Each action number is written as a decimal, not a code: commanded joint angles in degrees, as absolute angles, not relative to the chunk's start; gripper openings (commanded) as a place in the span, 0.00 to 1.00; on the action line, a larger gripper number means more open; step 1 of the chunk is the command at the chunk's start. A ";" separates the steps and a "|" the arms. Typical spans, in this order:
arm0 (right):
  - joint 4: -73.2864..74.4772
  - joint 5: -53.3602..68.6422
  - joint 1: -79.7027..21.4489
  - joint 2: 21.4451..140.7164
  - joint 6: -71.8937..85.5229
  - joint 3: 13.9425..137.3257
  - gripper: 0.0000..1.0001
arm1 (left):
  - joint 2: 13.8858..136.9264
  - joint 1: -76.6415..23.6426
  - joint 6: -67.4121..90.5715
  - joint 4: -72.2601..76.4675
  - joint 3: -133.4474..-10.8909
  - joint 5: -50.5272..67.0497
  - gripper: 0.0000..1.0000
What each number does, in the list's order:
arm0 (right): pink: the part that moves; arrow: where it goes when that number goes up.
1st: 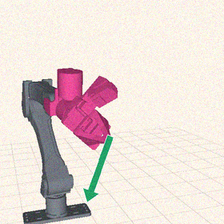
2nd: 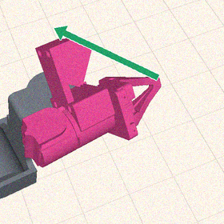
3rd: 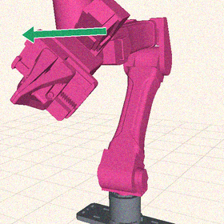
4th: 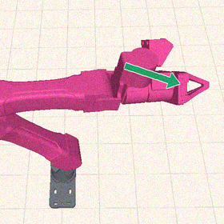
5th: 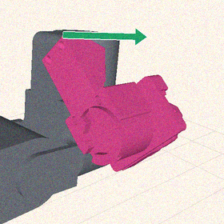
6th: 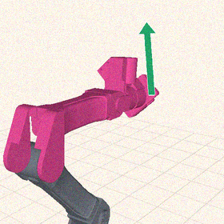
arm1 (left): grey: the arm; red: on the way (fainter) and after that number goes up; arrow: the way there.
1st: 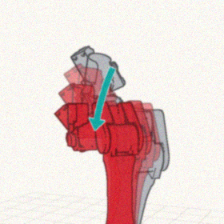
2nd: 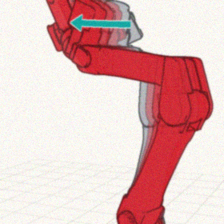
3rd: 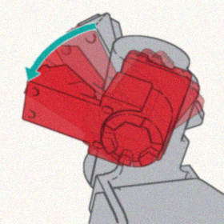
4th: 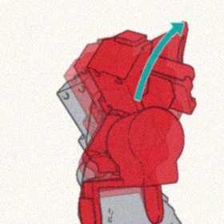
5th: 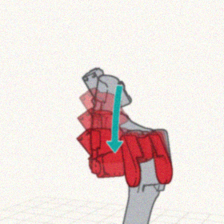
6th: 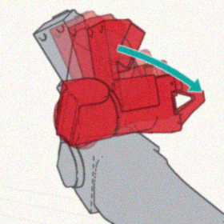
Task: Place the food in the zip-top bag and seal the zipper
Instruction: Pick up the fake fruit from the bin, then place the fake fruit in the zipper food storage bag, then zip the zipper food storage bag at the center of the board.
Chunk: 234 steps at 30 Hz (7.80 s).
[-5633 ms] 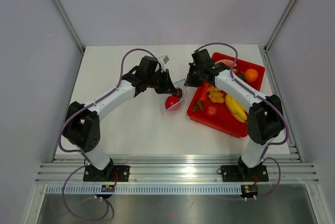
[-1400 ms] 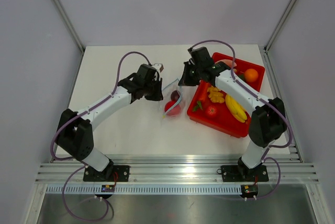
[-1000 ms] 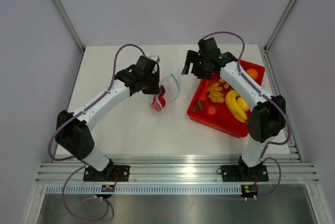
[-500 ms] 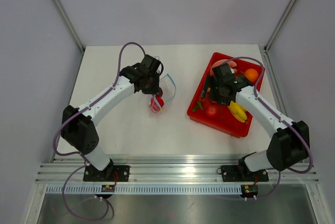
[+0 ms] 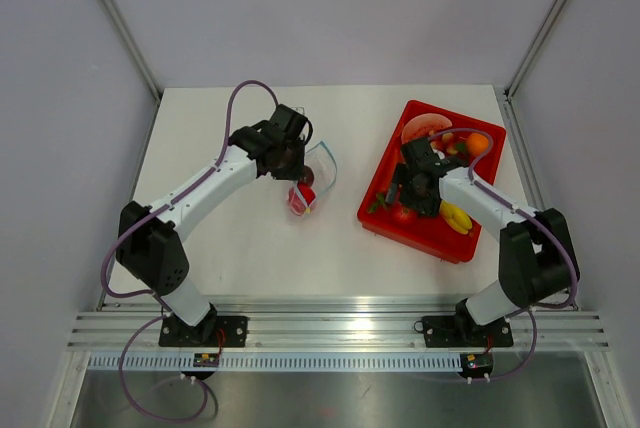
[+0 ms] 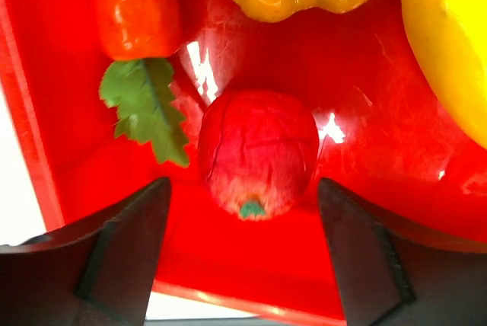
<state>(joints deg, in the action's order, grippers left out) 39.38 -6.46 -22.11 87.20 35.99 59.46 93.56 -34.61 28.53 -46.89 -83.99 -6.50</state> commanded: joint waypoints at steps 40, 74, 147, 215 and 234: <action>37.53 -1.59 -40.52 94.29 33.92 94.22 0.23 | 95.45 -35.07 25.66 -43.24 -89.30 -0.62 0.00; 26.92 -8.08 -50.54 77.97 33.58 65.69 0.65 | 87.10 -32.52 62.90 -40.69 -76.03 -7.55 0.00; -5.01 39.99 -35.77 80.33 -20.22 55.46 0.00 | 62.40 -23.91 -10.26 -4.75 -58.37 45.07 0.83; 6.67 41.49 -35.77 69.00 -22.93 53.88 0.21 | 70.66 -31.99 -21.01 -11.43 -55.90 55.55 0.00; 5.54 46.57 -35.77 72.77 -20.66 54.05 0.34 | 70.66 -31.64 -19.34 -8.61 -54.67 54.76 0.00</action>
<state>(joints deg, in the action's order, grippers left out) 8.64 43.31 -36.03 71.35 -22.35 51.27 71.42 -31.86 -19.64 -12.38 -54.70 53.34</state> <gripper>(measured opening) 0.343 0.025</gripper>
